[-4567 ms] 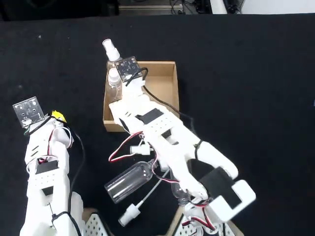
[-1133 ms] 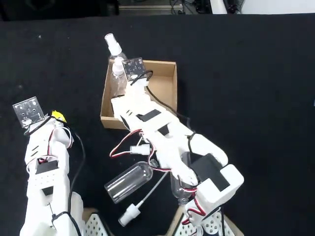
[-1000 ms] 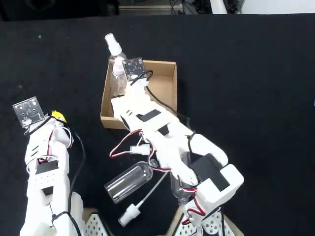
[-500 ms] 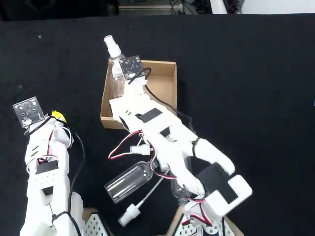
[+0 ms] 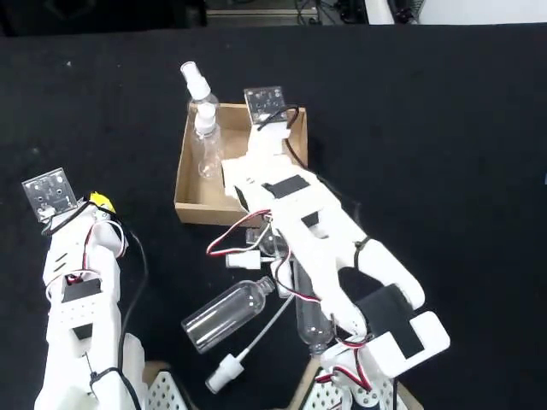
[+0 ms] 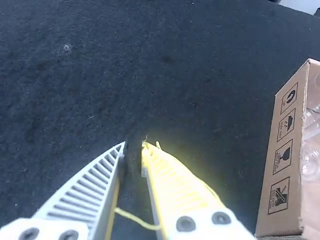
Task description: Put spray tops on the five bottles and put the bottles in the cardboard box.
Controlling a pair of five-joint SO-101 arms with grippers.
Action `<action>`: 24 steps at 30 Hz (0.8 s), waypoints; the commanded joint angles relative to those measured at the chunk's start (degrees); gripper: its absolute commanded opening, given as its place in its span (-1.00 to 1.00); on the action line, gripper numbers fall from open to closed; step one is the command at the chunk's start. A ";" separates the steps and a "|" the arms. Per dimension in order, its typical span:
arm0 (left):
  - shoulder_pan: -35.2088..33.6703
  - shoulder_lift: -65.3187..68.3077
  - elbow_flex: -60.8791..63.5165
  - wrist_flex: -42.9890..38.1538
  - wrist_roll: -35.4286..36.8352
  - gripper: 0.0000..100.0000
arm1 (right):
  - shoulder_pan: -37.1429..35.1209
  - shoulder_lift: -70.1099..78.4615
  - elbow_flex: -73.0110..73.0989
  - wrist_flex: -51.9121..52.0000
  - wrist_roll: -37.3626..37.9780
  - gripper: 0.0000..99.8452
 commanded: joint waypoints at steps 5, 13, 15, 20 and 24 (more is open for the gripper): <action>-0.04 -1.14 -0.13 -1.14 0.09 -0.91 | 1.58 -3.56 3.56 -14.24 -0.18 -0.98; -0.04 -1.14 -0.13 -1.14 0.09 -0.92 | 2.64 -3.47 4.44 -16.53 -0.09 -0.98; -0.04 -1.14 -0.13 -1.14 0.09 -0.92 | 3.96 -3.47 4.26 -16.62 -0.09 -0.98; -0.04 -1.14 -0.13 -1.14 0.09 -0.92 | 5.01 -3.47 4.26 -16.62 -0.09 -0.98; -0.04 -1.14 -0.13 -1.14 0.09 -0.92 | 4.22 -3.30 4.35 -17.41 -0.09 -0.98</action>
